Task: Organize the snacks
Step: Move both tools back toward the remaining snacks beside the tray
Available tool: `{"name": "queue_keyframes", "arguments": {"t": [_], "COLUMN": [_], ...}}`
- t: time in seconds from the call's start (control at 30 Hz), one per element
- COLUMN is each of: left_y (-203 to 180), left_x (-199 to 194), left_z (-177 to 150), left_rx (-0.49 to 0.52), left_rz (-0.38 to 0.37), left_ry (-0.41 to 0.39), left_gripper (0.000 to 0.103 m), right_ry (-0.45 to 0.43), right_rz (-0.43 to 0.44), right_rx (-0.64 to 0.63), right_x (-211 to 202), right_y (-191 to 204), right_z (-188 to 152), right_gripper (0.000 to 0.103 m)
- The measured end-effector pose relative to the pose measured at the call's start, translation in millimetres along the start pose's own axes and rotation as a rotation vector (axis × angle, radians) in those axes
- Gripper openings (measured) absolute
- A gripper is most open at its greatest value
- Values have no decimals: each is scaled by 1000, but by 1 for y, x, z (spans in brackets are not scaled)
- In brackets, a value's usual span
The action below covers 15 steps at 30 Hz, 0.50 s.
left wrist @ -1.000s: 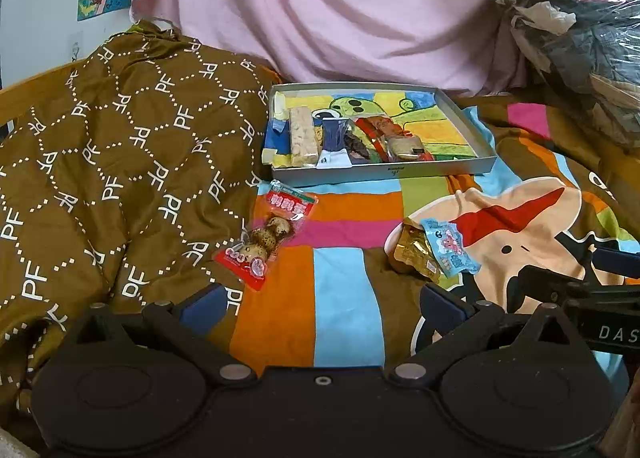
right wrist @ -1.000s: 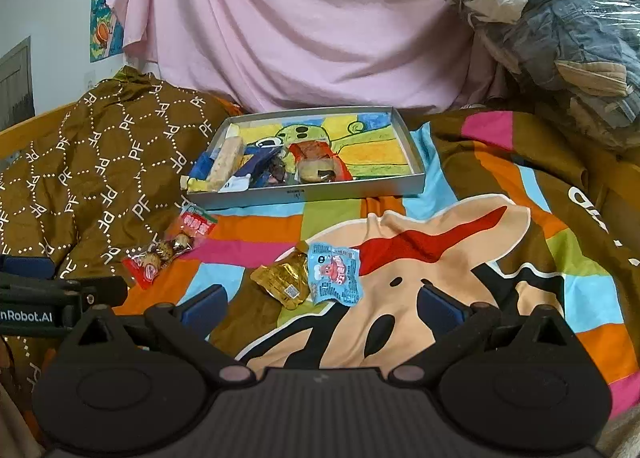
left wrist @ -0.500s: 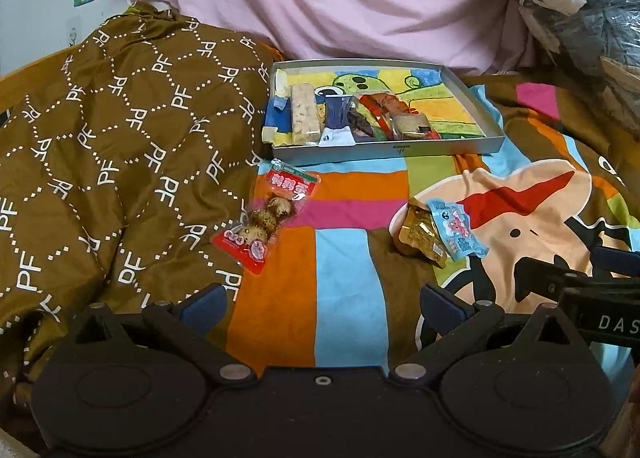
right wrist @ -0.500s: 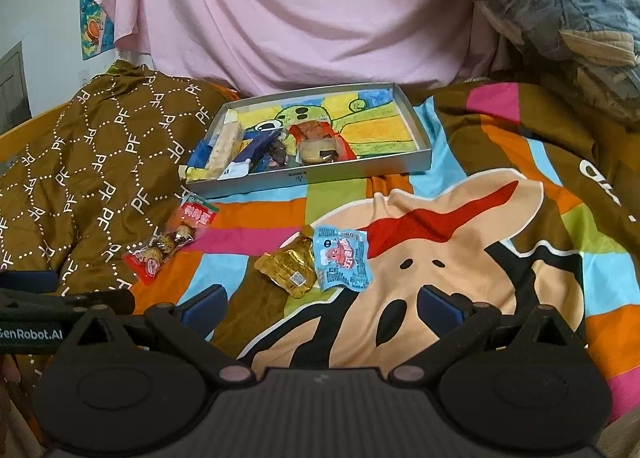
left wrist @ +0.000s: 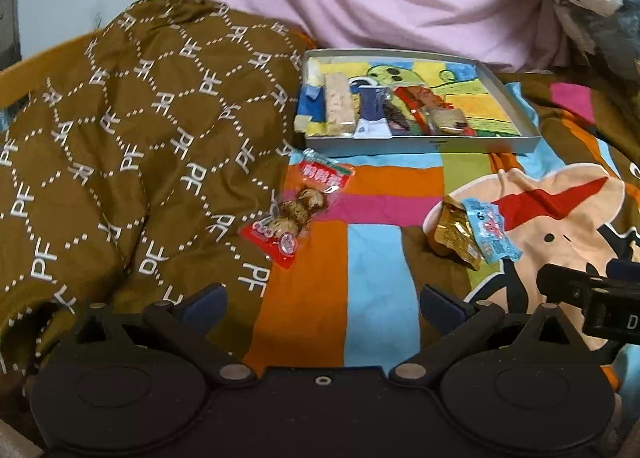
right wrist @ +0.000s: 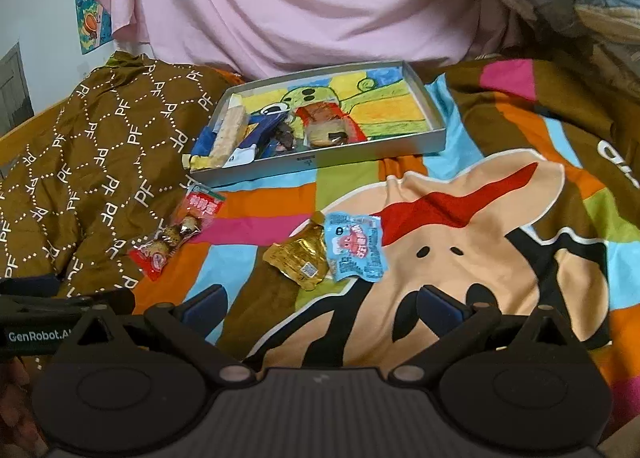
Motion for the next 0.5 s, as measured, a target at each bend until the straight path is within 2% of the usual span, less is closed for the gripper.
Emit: {"name": "queue_keyframes", "arguments": {"t": [0.13,0.3,0.4,0.5], "left_y": [3,3,2,0], "left_x": [4,8,12,18], "left_z": [0,4,9,18], "left_rx": [-18,4,41,90], "left_rz": [-2,0,-13,-30], "left_ry": [18,35,43,52], "left_gripper": [102,102,102,102], "right_ry": [32,82,108,114], "right_rz": [30,132,203,226], "right_rx": [-9,-76,-114,-146], "right_x": [6,12,16,19], "right_y": [1,2,0,0], "right_z": [5,18,28,36], "right_gripper": [103,103,103,103]}}
Point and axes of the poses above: each gripper's, at about its wrist camera, not at the fingertips, and x roughly the way its jaws point, y to its left, z to its top, the point moved 1 cm from there along x, roughly the way its jaws point, and after that the axes turned 3 degrees about z, right-handed, at the moved point
